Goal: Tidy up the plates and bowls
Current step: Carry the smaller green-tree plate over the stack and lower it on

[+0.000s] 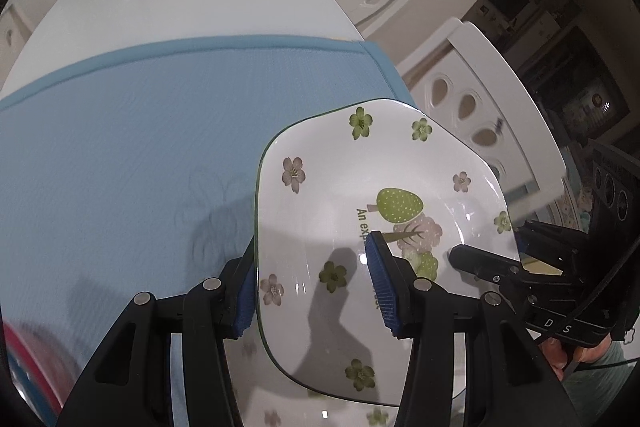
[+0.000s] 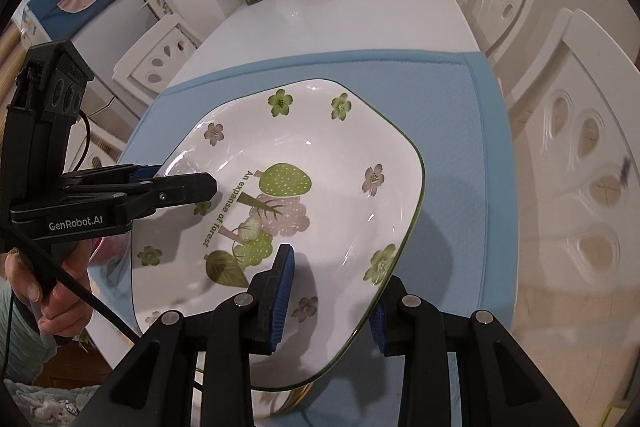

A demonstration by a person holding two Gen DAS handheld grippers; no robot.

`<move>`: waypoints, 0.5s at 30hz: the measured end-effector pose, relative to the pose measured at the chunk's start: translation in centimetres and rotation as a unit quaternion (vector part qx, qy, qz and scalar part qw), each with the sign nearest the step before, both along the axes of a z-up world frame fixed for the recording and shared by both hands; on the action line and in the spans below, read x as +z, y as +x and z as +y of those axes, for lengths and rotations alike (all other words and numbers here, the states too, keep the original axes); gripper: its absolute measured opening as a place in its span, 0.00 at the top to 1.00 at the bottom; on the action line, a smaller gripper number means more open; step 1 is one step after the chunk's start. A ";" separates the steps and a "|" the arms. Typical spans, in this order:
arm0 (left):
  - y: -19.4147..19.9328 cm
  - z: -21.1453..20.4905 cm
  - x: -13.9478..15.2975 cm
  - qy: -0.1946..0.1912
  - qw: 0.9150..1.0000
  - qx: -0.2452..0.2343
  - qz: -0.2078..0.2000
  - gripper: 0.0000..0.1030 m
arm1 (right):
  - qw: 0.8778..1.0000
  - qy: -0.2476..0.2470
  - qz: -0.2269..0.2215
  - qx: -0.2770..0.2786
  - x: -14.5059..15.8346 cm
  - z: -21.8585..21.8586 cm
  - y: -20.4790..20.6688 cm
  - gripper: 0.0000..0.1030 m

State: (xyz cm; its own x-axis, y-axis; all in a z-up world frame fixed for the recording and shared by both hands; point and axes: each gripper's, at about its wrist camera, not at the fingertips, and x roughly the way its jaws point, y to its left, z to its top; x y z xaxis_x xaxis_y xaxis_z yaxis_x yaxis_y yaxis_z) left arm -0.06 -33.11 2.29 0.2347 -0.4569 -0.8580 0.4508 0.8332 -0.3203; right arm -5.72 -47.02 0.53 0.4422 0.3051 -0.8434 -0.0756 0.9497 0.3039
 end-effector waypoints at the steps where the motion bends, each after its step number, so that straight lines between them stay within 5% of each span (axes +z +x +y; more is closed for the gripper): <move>1: -0.7 0.2 -0.1 0.002 1.000 -0.002 0.002 0.56 | 1.000 0.001 0.003 -0.001 0.0 0.2 -0.9 0.69; 15: -6.9 4.4 -3.7 0.034 0.998 -0.008 0.055 0.56 | 0.998 0.006 0.057 0.030 -2.4 3.0 -6.4 0.69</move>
